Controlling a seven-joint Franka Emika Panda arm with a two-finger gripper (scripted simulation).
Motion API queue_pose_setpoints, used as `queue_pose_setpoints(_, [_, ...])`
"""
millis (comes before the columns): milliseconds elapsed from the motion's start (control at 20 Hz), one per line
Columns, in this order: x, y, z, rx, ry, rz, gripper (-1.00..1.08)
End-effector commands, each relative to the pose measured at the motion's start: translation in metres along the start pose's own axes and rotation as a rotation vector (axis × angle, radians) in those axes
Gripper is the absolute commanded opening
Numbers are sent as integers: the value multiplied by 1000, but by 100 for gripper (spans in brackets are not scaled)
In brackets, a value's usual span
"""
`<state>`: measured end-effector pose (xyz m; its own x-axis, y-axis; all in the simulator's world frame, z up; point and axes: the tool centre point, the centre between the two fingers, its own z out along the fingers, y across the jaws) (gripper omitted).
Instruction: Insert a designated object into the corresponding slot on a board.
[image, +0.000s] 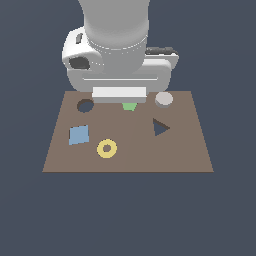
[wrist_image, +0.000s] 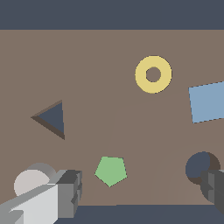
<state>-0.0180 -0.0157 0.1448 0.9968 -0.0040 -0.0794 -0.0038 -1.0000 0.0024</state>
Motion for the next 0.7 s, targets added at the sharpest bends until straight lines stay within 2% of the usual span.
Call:
queue_pose_setpoints(0, [0,0,0,0,0,0,100])
queue_pose_setpoints(300, [-3,-10,6,-1,5,-21,100])
queue_pose_setpoints(650, [-18,-44,27,-2,23,-99,100])
